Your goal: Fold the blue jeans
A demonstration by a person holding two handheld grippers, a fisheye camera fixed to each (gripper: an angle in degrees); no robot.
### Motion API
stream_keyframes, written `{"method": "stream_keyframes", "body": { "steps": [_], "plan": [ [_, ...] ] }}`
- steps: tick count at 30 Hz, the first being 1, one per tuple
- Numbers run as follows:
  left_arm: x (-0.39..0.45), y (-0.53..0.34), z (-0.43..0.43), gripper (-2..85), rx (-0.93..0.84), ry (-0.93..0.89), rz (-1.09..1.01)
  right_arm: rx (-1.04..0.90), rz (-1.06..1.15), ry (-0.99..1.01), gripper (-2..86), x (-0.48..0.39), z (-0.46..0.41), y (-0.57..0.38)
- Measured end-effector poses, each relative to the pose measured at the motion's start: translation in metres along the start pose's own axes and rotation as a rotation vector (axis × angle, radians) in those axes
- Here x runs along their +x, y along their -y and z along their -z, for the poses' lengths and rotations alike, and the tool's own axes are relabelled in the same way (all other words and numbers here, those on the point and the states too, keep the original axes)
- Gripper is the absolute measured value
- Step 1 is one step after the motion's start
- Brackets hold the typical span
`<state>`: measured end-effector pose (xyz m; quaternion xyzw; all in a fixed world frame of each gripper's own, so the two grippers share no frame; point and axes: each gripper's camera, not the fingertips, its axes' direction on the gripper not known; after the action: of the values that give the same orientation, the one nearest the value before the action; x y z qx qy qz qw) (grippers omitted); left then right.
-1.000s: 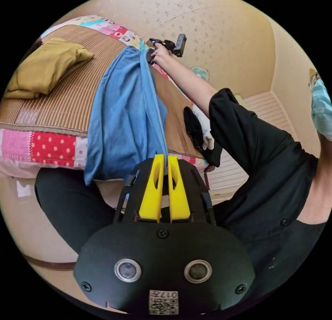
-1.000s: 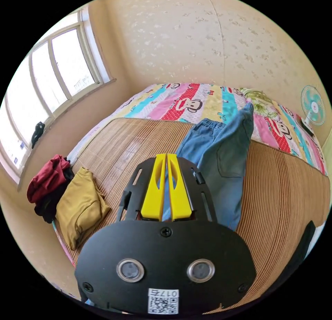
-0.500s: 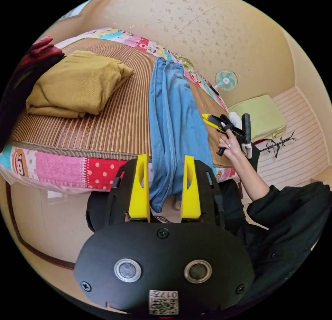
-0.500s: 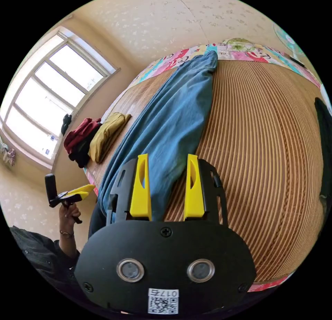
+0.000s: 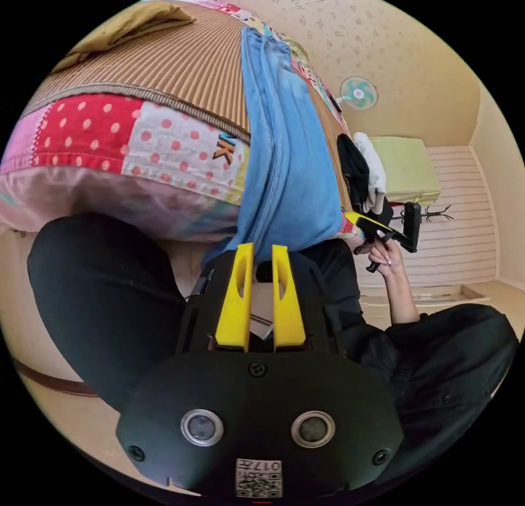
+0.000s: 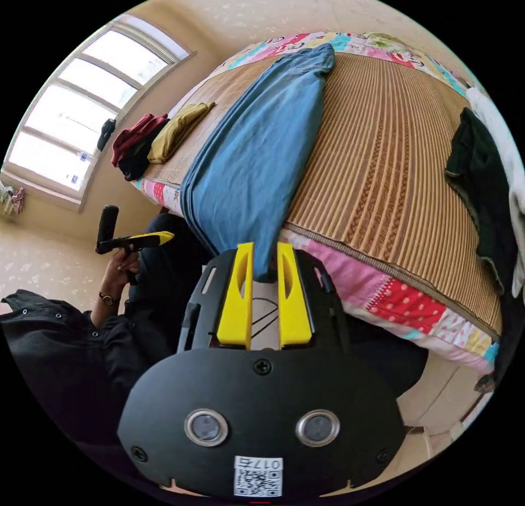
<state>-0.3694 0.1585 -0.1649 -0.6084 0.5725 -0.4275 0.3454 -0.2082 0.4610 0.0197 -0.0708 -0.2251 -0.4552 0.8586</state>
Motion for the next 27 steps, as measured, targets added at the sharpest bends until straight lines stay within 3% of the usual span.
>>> {"method": "stream_keyframes", "body": {
  "steps": [3,5,10,12,17,21,27],
  "plan": [
    [0.030,0.009,0.016,8.8,0.132,0.037,-0.128,0.049,-0.017,-0.072,8.4,0.001,0.013,0.007],
    [0.049,0.031,0.008,10.0,0.093,0.009,-0.234,0.061,-0.007,-0.047,8.8,-0.005,0.012,0.021],
    [0.081,0.072,-0.018,12.5,0.113,0.209,-0.292,0.119,0.107,-0.019,9.9,-0.048,0.002,0.079],
    [0.083,0.073,-0.033,12.4,0.062,0.225,-0.300,0.161,0.166,-0.052,10.6,-0.066,-0.003,0.123],
    [0.088,0.055,-0.031,8.2,0.128,0.300,-0.283,0.269,0.186,-0.030,11.8,-0.083,-0.023,0.260],
    [0.079,0.047,-0.031,5.5,0.128,0.246,-0.228,0.289,0.094,-0.118,11.3,-0.089,-0.067,0.394],
    [0.061,0.042,-0.028,2.3,0.170,0.155,-0.171,0.246,-0.120,-0.246,6.3,-0.070,-0.123,0.494]
  ]
}}
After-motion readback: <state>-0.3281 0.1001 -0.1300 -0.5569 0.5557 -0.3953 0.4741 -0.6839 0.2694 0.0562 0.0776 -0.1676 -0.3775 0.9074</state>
